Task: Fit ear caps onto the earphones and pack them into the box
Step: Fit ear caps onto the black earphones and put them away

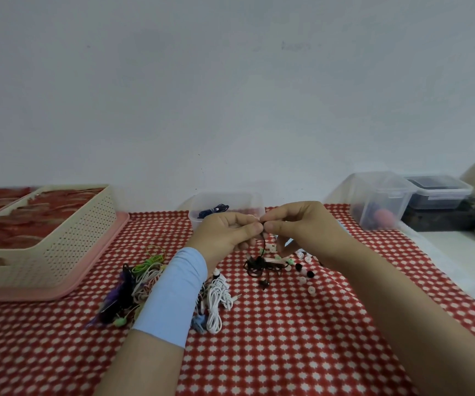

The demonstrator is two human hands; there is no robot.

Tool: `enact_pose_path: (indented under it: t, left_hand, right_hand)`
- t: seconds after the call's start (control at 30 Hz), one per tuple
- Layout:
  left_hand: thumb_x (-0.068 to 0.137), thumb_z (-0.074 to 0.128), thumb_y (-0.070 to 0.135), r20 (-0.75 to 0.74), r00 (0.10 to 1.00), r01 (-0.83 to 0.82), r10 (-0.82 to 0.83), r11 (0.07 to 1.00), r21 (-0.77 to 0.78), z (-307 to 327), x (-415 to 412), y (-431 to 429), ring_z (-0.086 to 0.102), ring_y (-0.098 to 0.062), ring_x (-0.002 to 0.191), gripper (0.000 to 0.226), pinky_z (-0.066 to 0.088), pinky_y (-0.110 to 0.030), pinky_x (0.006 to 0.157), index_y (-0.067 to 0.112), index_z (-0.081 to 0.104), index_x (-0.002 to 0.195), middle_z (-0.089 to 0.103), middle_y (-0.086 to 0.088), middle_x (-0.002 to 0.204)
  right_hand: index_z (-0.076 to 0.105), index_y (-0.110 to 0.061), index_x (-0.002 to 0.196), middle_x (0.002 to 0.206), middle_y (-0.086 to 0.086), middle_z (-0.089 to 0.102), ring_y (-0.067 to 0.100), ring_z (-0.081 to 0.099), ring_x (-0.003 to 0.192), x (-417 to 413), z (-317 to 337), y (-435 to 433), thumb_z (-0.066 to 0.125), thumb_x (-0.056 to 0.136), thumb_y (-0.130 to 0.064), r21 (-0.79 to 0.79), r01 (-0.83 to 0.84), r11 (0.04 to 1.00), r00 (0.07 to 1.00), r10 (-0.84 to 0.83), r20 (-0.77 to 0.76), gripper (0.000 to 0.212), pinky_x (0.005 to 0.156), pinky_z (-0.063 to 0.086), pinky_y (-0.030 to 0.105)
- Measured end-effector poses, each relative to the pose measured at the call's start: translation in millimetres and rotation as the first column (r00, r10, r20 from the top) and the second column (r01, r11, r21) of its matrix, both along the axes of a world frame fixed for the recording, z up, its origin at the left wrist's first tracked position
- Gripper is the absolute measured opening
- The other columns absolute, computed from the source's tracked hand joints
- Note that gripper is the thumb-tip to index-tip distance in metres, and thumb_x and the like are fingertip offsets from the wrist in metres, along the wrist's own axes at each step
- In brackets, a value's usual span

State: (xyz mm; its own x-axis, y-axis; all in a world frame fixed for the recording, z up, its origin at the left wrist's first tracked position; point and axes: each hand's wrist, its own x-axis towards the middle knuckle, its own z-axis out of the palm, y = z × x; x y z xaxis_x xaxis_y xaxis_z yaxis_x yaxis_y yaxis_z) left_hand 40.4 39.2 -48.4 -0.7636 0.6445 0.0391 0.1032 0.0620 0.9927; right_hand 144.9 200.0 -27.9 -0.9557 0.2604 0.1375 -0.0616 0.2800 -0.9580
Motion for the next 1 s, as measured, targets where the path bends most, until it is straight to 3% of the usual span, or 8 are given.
enact_pose_path:
  t: [0.13, 0.2, 0.33, 0.5, 0.6, 0.8, 0.9, 1.0]
  left_hand:
    - [0.088, 0.071, 0.015, -0.091, 0.995, -0.052, 0.045, 0.996, -0.075, 5.1, 2.0, 0.2, 0.066, -0.009, 0.074, 0.017, 0.054, -0.022, 0.071, 0.016, 0.073, 0.105, 0.077, -0.006, 0.089]
    - [0.089, 0.069, 0.017, -0.213, 0.971, -0.138, 0.108, 0.981, -0.133, 7.0, 1.4, -1.9, 0.066, -0.002, 0.071, 0.014, 0.053, -0.018, 0.073, 0.023, 0.075, 0.101, 0.075, 0.005, 0.086]
    - [0.088, 0.068, 0.029, -0.459, 0.886, -0.291, 0.069, 0.854, -0.432, 4.7, -5.0, -9.2, 0.063, -0.005, 0.091, 0.01, 0.047, -0.024, 0.085, 0.03, 0.075, 0.096, 0.07, 0.01, 0.101]
    - [0.091, 0.061, 0.032, -0.607, 0.792, -0.425, -0.075, 0.646, -0.634, 6.6, -4.8, -13.2, 0.066, -0.018, 0.093, 0.015, 0.053, -0.033, 0.088, 0.026, 0.074, 0.096, 0.072, 0.005, 0.105]
    - [0.092, 0.061, 0.034, -0.685, 0.722, -0.486, -0.095, 0.635, -0.6, 11.9, -1.5, -11.8, 0.063, -0.02, 0.099, 0.022, 0.053, -0.036, 0.09, 0.029, 0.071, 0.111, 0.062, 0.001, 0.118]
    - [0.085, 0.073, 0.03, -0.63, 0.742, -0.28, -0.229, 0.748, -0.601, 17.2, 11.1, -4.1, 0.062, -0.01, 0.098, 0.016, 0.051, -0.031, 0.092, 0.034, 0.073, 0.101, 0.062, 0.011, 0.115]
    - [0.085, 0.072, 0.032, -0.562, 0.765, -0.191, -0.313, 0.724, -0.663, 16.3, 15.7, -0.8, 0.06, -0.004, 0.093, 0.017, 0.051, -0.028, 0.089, 0.036, 0.073, 0.102, 0.065, 0.015, 0.105]
    - [0.085, 0.073, 0.033, -0.485, 0.774, -0.113, -0.407, 0.665, -0.738, 11.7, 19.2, 4.1, 0.061, -0.006, 0.098, 0.025, 0.048, -0.026, 0.094, 0.034, 0.073, 0.111, 0.068, 0.014, 0.113]
  right_hand:
    - [0.079, -0.021, 0.1, 0.09, -0.001, 0.078, 0.022, 0.07, 0.063, 0.7, 1.3, 0.2, 0.074, 0.092, -0.014, 0.122, 0.017, 0.992, 1.0, -0.02, 0.02, 0.012, 0.062, 0.064, 0.037]
    - [0.073, -0.03, 0.11, 0.096, -0.007, 0.076, 0.018, 0.074, 0.067, -0.6, 1.7, 9.0, 0.074, 0.092, -0.018, 0.225, 0.003, 0.974, 0.995, -0.024, 0.092, 0.02, 0.057, 0.061, 0.029]
    - [0.076, -0.029, 0.1, 0.106, -0.011, 0.073, 0.008, 0.07, 0.069, 0.3, 4.1, 37.7, 0.072, 0.093, -0.017, 0.585, -0.001, 0.811, 0.954, -0.175, 0.244, 0.015, 0.061, 0.053, 0.016]
    - [0.082, -0.029, 0.082, 0.083, -0.009, 0.077, 0.013, 0.073, 0.07, 2.1, -3.7, 50.0, 0.077, 0.086, -0.02, 0.658, -0.188, 0.729, 0.847, -0.218, 0.484, 0.011, 0.061, 0.052, 0.019]
    - [0.083, -0.025, 0.093, 0.088, -0.007, 0.077, 0.012, 0.071, 0.079, -4.8, -12.5, 42.7, 0.079, 0.084, -0.032, 0.717, -0.206, 0.666, 0.824, -0.277, 0.494, 0.012, 0.068, 0.049, 0.02]
    - [0.083, -0.024, 0.096, 0.092, -0.007, 0.077, 0.01, 0.07, 0.086, -12.4, -21.8, 34.3, 0.081, 0.082, -0.032, 0.709, -0.23, 0.667, 0.813, -0.269, 0.517, 0.016, 0.088, 0.059, 0.03]
    - [0.083, -0.024, 0.093, 0.088, -0.008, 0.077, 0.009, 0.071, 0.082, -11.5, -21.8, 35.4, 0.081, 0.083, -0.027, 0.684, -0.229, 0.693, 0.827, -0.232, 0.512, 0.01, 0.083, 0.06, 0.026]
    - [0.083, -0.023, 0.088, 0.084, -0.007, 0.078, 0.009, 0.073, 0.07, -6.9, -15.6, 37.3, 0.078, 0.086, -0.02, 0.655, -0.199, 0.729, 0.853, -0.201, 0.482, 0.006, 0.065, 0.057, 0.018]
